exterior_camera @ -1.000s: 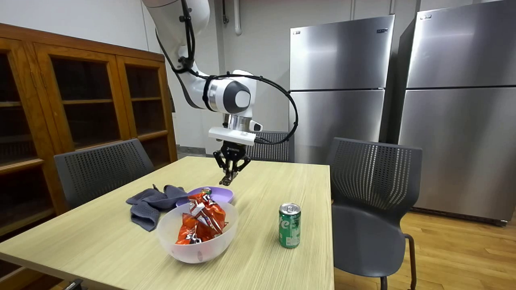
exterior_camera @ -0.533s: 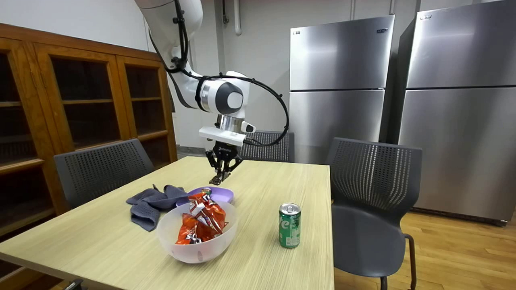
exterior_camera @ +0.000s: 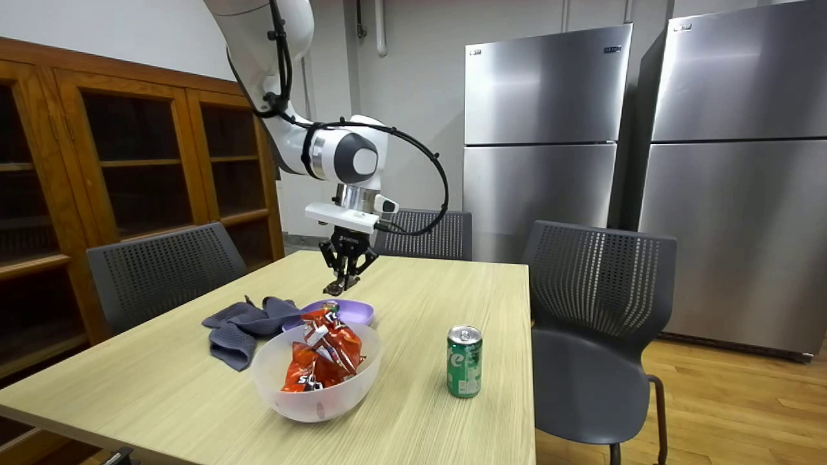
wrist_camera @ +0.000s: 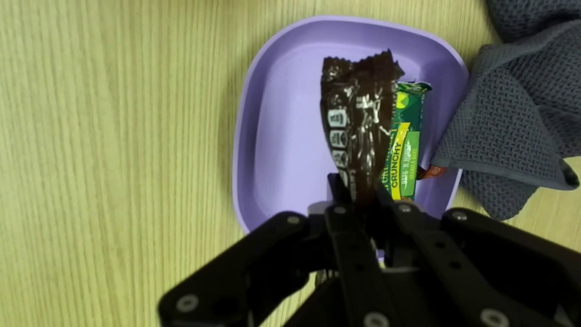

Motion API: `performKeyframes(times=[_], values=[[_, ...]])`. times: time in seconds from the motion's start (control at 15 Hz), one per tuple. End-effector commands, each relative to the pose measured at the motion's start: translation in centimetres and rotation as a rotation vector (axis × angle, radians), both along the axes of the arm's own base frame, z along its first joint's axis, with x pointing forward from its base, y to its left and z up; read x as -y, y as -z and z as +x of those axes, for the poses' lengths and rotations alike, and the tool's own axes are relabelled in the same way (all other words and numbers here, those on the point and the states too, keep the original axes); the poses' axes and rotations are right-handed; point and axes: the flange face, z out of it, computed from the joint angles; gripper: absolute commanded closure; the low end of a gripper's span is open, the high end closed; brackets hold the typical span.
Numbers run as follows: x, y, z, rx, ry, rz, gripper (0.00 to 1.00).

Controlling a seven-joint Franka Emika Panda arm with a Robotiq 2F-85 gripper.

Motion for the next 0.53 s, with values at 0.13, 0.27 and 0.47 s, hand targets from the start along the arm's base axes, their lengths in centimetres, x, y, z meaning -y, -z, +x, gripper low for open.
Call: performKeyframes(times=[0.13, 0.27, 0.47], values=[[-2.3, 0.1, 0.3, -0.003, 0.034, -0.020, 0.97], [-3.0, 0.5, 0.5, -0.004, 0.031, -0.022, 0.97], [-3.8, 1.5, 0.6, -0.015, 0.019, -0.025, 0.97]])
